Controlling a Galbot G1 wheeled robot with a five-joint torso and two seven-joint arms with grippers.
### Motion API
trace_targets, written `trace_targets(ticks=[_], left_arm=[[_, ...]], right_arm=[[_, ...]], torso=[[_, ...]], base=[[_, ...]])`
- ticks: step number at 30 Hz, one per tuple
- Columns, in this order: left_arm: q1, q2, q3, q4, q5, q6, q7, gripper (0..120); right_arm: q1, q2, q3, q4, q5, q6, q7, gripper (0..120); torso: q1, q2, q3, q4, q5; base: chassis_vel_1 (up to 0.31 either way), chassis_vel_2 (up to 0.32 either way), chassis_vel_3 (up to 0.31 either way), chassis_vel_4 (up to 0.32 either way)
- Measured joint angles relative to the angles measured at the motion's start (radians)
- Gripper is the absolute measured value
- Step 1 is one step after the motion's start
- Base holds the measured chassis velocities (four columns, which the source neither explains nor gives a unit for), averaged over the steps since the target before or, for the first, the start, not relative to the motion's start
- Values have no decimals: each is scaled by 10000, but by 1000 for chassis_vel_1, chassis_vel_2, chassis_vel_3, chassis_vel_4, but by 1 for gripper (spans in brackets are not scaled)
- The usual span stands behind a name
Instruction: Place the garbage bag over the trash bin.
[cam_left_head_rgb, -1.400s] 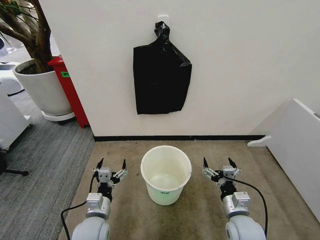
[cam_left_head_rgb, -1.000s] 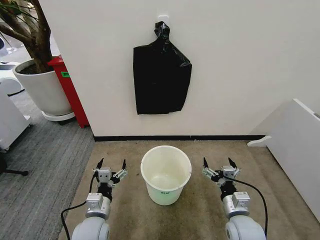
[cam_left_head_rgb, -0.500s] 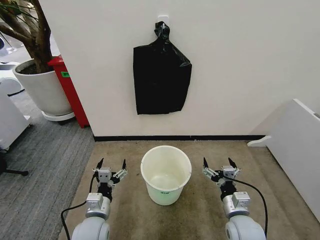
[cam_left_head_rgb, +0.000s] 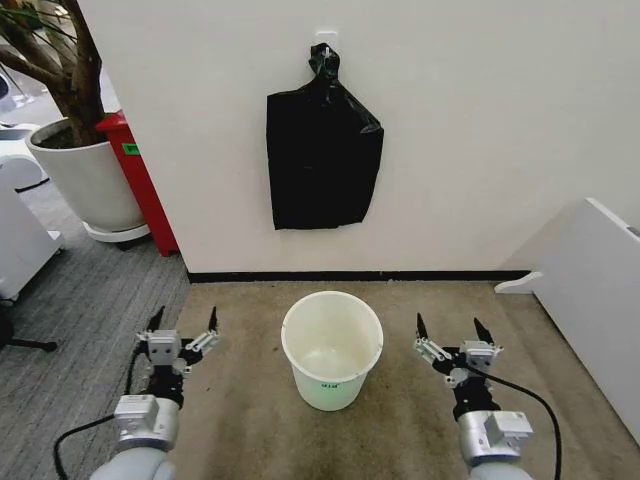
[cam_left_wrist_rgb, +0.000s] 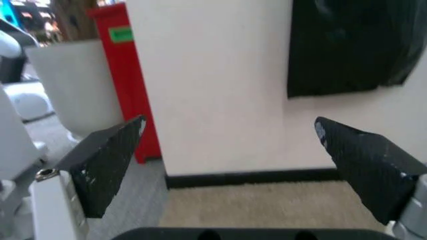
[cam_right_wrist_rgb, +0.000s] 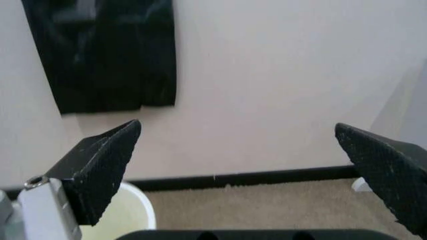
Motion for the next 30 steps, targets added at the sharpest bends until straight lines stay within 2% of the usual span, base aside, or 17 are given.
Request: trace_targets(ticks=[3, 5, 8, 10, 12, 13, 15, 18, 22, 25, 28, 29, 30], left_arm=[[407, 346, -318, -694, -396, 84, -202, 100], [591, 504, -462, -1020, -573, 122, -289, 100], [801, 678, -614, -1382, -761, 154, -386, 100], [935, 777, -686, -1557, -915, 200, -434, 100], [1157, 964, -851, -1878, -1194, 269, -528, 100], [1305, 1081, -945, -2055, -1379, 320, -586, 100], [1438, 1192, -1032, -2144, -1557, 365, -637, 100], [1815, 1484, -1285, -2214, -2033, 500, -793, 100], [1889, 1539, -1331, -2215, -2117, 525, -822, 100], [1908, 1606, -1362, -2215, -2219, 547, -843, 100], [1895, 1653, -1371, -2207, -2284, 563, -851, 100], [1748, 1836, -1373, -2196, -2475, 620, -857, 100], [1634, 1958, -1375, -2193, -2602, 652, -858, 100]], right_arm=[[-827, 69, -225, 1085, 292, 215, 433, 100], [-1014, 85, -271, 1331, 365, 268, 540, 100], [-1077, 91, -291, 1397, 393, 280, 578, 100], [-1078, 92, -295, 1401, 400, 282, 582, 100], [-912, -17, -264, 1368, 656, 78, 609, 100], [-733, -160, -218, 1220, 956, -217, 612, 100], [-458, -308, -161, 1028, 1232, -514, 617, 100], [-15, -611, -136, 681, 1603, -868, 616, 100], [103, -702, -142, 600, 1767, -935, 628, 100], [523, -1078, -119, 527, 2823, -1072, 810, 100], [685, -1245, -96, 521, 3190, -1084, 882, 100], [899, -1439, -90, 509, 3619, -1080, 988, 100], [1119, -1606, -93, 499, 4108, -1061, 1065, 100]], torso=[[-1, 0, -1, 0, -5], [-1, 0, -2, -1, -8], [-1, 0, -1, 2, 3], [-1, -2, 0, 1, -14], [-1, -2, -1, 2, 0], [-1, 0, -1, -5, -7], [-1, -3, -1, 4, -3], [-1, -3, 1, 2, -6], [0, -3, 2, 3, -1], [-1, -2, 0, -1, -1], [-1, -3, 1, 1, -3], [-1, -3, 1, 4, -3], [-1, -3, 1, -4, -2]], base=[[0, 0, 0, 0], [0, 0, 0, 0], [0, 0, 0, 0], [0, 0, 0, 0], [0, 0, 0, 0], [0, 0, 0, 0], [0, 0, 0, 0], [0, 0, 0, 0], [0, 0, 0, 0], [0, 0, 0, 0], [0, 0, 0, 0], [0, 0, 0, 0], [0, 0, 0, 0]])
